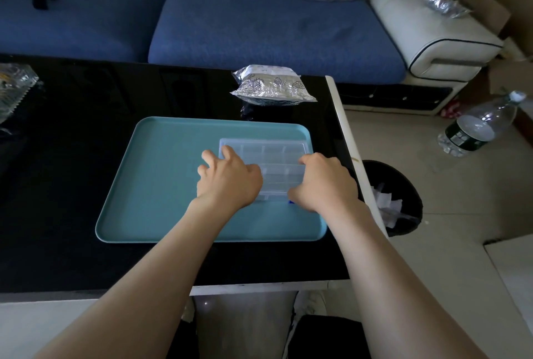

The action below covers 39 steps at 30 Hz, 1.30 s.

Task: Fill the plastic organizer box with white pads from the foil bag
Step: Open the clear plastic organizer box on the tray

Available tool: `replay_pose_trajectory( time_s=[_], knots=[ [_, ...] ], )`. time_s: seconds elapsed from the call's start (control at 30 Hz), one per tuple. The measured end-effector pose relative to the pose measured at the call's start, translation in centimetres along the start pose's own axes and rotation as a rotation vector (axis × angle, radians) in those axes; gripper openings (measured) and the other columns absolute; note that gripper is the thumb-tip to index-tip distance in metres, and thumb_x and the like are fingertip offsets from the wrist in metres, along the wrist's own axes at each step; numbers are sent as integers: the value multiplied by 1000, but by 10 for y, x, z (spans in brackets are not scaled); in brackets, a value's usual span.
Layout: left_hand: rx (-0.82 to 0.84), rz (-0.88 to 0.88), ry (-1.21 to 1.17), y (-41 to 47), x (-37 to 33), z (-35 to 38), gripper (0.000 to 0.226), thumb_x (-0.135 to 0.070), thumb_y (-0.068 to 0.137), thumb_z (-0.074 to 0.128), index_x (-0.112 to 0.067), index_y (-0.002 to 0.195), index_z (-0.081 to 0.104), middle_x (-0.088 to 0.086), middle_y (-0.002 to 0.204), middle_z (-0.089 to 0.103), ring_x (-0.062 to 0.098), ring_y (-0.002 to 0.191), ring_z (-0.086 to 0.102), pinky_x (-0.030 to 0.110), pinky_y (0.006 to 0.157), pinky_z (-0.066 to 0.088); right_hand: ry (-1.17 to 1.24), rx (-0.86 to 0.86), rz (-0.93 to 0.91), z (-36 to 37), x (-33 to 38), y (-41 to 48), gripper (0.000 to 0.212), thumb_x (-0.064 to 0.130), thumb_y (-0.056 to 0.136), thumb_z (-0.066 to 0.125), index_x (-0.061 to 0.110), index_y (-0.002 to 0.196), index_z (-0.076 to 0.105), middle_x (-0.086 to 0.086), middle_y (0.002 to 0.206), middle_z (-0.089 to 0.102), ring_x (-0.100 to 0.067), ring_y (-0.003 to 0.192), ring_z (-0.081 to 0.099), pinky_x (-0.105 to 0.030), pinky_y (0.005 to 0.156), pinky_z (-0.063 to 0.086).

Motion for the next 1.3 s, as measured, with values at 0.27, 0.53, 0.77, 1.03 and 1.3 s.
replay_pose_trajectory(
  time_s=[0.27,0.53,0.77,1.03,1.3],
  knots=[
    [-346,-172,-638,-11,14,-60,40,-31,100,27,-12,111,61,5,114,58,34,107,48,42,95,37,238,-319,-48,-43,-2,-5,42,57,84,58,30,112,73,4,105,71,-23,95,64,-32,71,47],
    [-163,-112,-434,1,8,-38,46,-12,93,45,-13,138,53,8,147,50,36,131,49,48,112,40,528,-499,-43,-48,-21,11,42,59,100,58,17,106,60,4,95,67,-19,86,61,-32,67,39],
    [65,-29,105,5,0,1,48,-32,96,48,-19,142,44,6,149,42,41,133,41,50,96,30,583,-253,66,-22,-26,32,65,25,106,53,19,165,26,-13,151,41,-14,90,54,-27,86,38],
    [85,-47,216,5,7,3,37,-21,97,47,-9,131,38,13,137,48,40,123,53,48,97,41,471,52,37,11,-12,31,51,15,102,49,10,152,48,-9,118,68,-14,70,61,-20,54,41],
    [43,20,114,8,4,1,18,-10,97,48,-10,109,34,14,117,50,38,96,51,43,78,44,367,42,66,18,-15,33,33,24,94,54,5,115,70,-19,110,71,-36,91,69,-43,79,60]
  ],
)
Point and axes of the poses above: each hand's wrist, its own y-axis towards the middle knuckle, its own z-axis out of the palm, x = y × z, the point moved 10 cm from there along y, towards the middle knuckle
